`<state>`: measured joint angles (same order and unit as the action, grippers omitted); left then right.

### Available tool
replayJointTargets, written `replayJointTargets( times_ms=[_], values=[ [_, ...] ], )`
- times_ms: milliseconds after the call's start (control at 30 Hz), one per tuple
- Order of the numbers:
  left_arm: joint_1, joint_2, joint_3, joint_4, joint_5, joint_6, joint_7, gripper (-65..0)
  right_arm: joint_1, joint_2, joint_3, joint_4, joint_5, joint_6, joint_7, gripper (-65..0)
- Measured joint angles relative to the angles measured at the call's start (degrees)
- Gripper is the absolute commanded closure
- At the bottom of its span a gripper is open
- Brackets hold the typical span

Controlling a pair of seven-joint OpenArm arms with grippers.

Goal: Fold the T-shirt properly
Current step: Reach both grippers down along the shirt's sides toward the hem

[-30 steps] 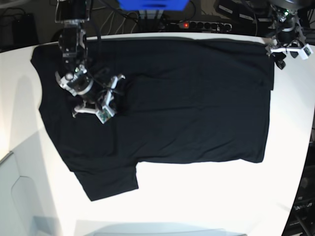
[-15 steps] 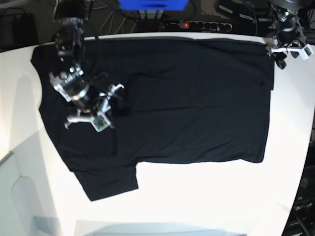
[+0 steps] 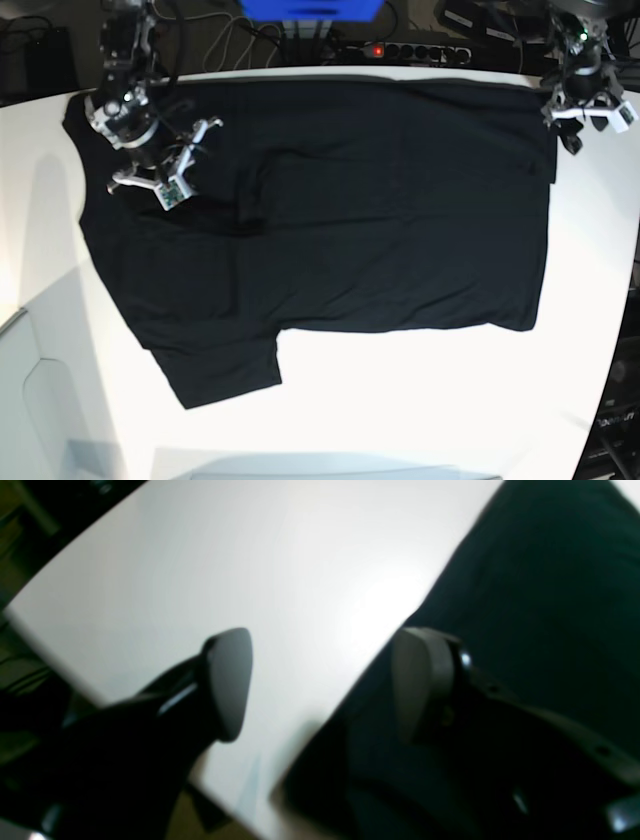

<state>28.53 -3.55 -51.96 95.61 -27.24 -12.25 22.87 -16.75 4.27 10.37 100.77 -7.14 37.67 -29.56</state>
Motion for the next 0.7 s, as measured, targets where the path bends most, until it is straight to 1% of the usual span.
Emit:
replayJointTargets(
  times_ms=[167, 300, 367, 433, 567, 633, 700],
  values=[
    [-1.4, -0.4, 0.0, 0.0, 0.0, 0.0, 0.3, -42.6, 7.6, 0.0, 1.0, -8.6, 0.4, 0.0, 0.2, 0.0],
    [-3.6, -2.4, 0.1, 0.0, 0.0, 0.0, -0.5, -42.6, 15.5, 0.8, 0.9, -13.6, 0.3, -0.1, 0.3, 0.0],
    [-4.5, -2.6, 0.1, -0.1, 0.0, 0.1, 0.2, -42.6, 18.6, 0.8, 0.9, -14.8, 0.1, 0.0, 0.1, 0.0],
    [-5.8, -3.9, 0.2, -0.6, 0.1, 0.1, 0.7, -42.6, 21.4, 0.7, 0.4, -15.5, 0.2, 0.0, 0.1, 0.0],
    [-9.8, -5.9, 0.2, -1.2, -0.1, 0.0, 0.2, -42.6, 26.6, 1.5, 0.5, -16.6, 0.6, -0.1, 0.5, 0.0],
    [-12.0, -7.0, 0.3, -2.5, 0.0, 0.0, 0.0, -42.6, 29.5, 1.7, 0.9, -19.1, 0.2, -0.2, 0.2, 0.0],
    [-15.0, -7.6, 0.2, -4.5, 0.2, 0.3, 0.5, -42.6, 32.5, 2.8, 0.6, -23.0, 0.5, -0.2, 0.3, 0.0]
  ],
)
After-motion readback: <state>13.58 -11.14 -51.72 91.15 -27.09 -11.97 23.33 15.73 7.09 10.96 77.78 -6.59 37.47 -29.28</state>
